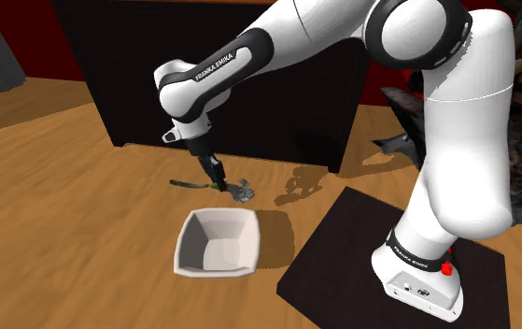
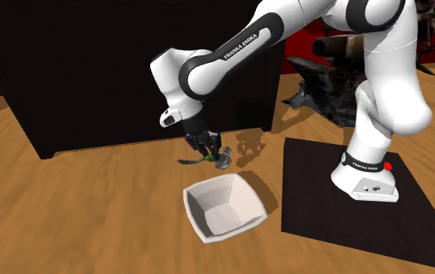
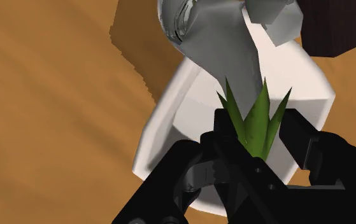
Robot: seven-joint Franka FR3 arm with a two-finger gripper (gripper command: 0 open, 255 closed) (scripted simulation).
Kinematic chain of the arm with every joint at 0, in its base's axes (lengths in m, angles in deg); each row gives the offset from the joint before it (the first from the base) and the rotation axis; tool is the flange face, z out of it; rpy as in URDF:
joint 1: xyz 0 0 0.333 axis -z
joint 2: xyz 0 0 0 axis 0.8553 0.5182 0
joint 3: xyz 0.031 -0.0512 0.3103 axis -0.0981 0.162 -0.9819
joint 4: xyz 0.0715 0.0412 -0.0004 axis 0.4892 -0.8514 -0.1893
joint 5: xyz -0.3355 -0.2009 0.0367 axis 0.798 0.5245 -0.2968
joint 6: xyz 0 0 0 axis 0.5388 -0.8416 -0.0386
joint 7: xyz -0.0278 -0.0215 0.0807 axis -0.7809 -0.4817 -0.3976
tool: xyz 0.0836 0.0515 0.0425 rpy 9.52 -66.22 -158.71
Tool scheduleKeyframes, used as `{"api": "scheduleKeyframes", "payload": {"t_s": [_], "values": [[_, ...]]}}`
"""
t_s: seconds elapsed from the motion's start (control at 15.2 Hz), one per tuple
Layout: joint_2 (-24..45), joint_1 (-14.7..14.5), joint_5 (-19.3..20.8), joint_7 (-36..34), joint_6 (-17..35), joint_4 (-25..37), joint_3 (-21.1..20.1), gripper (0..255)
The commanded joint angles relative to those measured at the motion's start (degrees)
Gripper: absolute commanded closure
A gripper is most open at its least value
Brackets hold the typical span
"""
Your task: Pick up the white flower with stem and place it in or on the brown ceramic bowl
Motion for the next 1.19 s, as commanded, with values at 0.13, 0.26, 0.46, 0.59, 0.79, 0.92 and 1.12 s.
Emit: {"api": "scheduleKeyframes", "payload": {"t_s": [0.13, 0.26, 0.46, 0.59, 0.79, 0.92, 1.12], "values": [[-2.7, -2.6, -1.4, -3.9, 2.2, -4.5, -1.9, 255], [-4.0, -4.0, -2.1, -5.9, 3.1, -6.4, -2.9, 255], [-3.6, -4.5, -2.3, -6.6, 4.7, -7.5, -3.2, 255], [-2.8, -4.6, -2.2, -6.5, 6.0, -8.0, -3.2, 255], [-1.5, -4.6, -2.1, -6.3, 7.9, -8.6, -3.1, 255], [-0.6, -4.7, -2.0, -6.3, 9.1, -8.9, -3.1, 255], [0.9, -4.8, -1.9, -6.2, 11.0, -9.3, -3.0, 255]]}}
